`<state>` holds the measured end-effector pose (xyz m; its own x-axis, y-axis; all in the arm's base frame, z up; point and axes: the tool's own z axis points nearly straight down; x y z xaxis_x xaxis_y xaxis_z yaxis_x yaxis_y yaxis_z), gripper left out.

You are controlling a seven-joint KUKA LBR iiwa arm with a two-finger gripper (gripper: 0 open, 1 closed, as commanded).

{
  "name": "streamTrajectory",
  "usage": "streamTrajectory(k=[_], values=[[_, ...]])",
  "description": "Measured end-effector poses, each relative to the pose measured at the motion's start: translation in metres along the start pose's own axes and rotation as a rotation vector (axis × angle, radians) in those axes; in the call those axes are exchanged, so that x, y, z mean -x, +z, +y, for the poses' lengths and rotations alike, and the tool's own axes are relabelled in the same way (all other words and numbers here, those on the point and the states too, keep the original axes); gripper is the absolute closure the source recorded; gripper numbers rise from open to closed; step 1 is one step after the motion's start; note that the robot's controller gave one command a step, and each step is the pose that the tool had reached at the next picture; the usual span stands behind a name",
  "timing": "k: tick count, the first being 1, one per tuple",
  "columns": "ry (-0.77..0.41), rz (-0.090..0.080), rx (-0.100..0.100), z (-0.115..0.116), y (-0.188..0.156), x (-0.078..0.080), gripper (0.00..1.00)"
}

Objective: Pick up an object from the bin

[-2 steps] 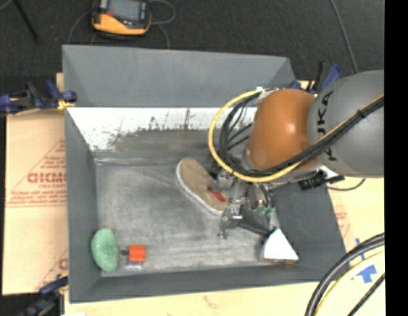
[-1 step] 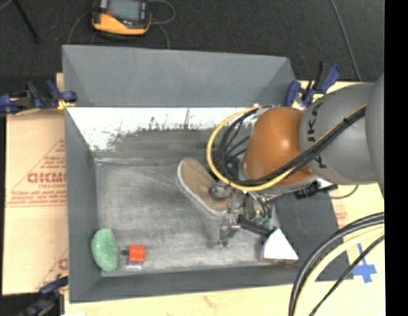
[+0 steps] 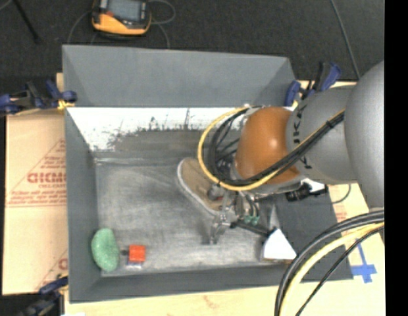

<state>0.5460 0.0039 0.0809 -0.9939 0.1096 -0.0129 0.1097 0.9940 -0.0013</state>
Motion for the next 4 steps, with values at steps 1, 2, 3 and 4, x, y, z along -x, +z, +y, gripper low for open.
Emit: streamTrajectory(k=[1, 2, 3, 4], values=[[0.069, 0.005, 0.006, -0.004, 0.004, 0.007, 0.00], [-0.007, -0.010, 0.004, -0.014, 0.004, 0.038, 1.00], [-0.007, -0.010, 0.005, -0.014, 0.004, 0.038, 1.00], [-0.013, 0.016, 0.002, -0.010, -0.041, 0.029, 1.00]])
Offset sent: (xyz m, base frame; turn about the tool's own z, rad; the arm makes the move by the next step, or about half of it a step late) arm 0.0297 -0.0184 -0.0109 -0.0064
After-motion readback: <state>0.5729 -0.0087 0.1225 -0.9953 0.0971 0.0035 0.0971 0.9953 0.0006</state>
